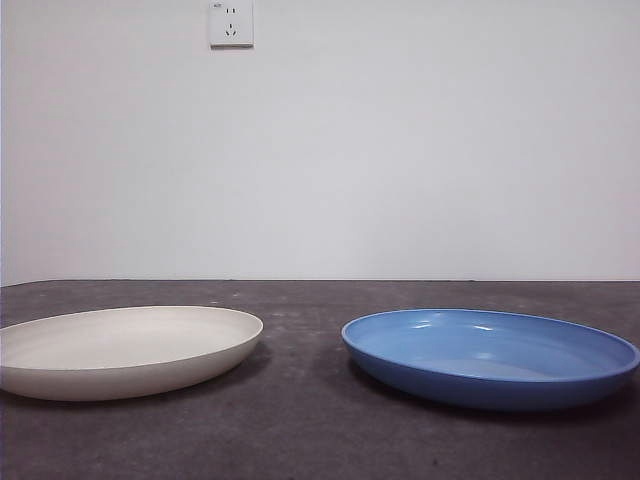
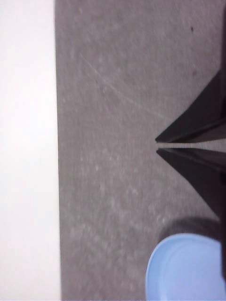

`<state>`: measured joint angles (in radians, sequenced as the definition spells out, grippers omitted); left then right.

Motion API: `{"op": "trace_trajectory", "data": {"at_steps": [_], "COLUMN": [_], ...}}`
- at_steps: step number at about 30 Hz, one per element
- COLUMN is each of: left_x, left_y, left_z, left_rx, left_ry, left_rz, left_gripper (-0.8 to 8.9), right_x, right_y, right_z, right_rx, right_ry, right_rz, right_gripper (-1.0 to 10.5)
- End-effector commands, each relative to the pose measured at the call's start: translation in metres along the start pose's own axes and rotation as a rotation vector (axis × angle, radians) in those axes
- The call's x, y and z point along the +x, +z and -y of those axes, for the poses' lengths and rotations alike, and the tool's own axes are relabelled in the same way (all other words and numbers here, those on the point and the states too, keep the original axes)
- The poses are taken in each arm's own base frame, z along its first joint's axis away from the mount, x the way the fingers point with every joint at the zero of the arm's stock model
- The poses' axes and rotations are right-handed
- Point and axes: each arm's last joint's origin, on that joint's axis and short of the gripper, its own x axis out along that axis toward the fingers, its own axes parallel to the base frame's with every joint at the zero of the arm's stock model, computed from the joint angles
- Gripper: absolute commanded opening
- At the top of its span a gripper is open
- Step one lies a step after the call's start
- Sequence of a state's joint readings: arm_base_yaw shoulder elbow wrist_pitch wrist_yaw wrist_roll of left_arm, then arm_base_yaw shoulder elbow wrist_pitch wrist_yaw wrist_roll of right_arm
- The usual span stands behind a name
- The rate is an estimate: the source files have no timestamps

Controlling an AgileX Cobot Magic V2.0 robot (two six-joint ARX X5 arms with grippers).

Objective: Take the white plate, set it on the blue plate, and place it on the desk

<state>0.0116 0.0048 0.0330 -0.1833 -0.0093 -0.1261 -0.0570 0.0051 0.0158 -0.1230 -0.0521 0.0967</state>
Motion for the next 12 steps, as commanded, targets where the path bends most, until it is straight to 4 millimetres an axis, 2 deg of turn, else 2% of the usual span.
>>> {"op": "trace_trajectory", "data": {"at_steps": [1, 7, 12], "left_x": [-0.002, -0.008, -0.008], "left_y": [0.006, 0.032, 0.057], "left_z": [0.002, 0.006, 0.013], "left_rx": [-0.050, -0.126, -0.223], "left_ry": [-0.017, -0.044, -0.090], "left_rz": [0.014, 0.052, 0.081], "left_gripper": [0.17, 0.17, 0.17], "right_x": [-0.001, -0.007, -0.016], "right_y": [0.004, 0.022, 0.051], "right_z": [-0.001, -0.003, -0.009], "right_rx": [0.130, 0.277, 0.356], "right_ry": [0.006, 0.027, 0.094], "right_rz": [0.018, 0.066, 0.082], "right_gripper": [0.1, 0.1, 0.1]}}
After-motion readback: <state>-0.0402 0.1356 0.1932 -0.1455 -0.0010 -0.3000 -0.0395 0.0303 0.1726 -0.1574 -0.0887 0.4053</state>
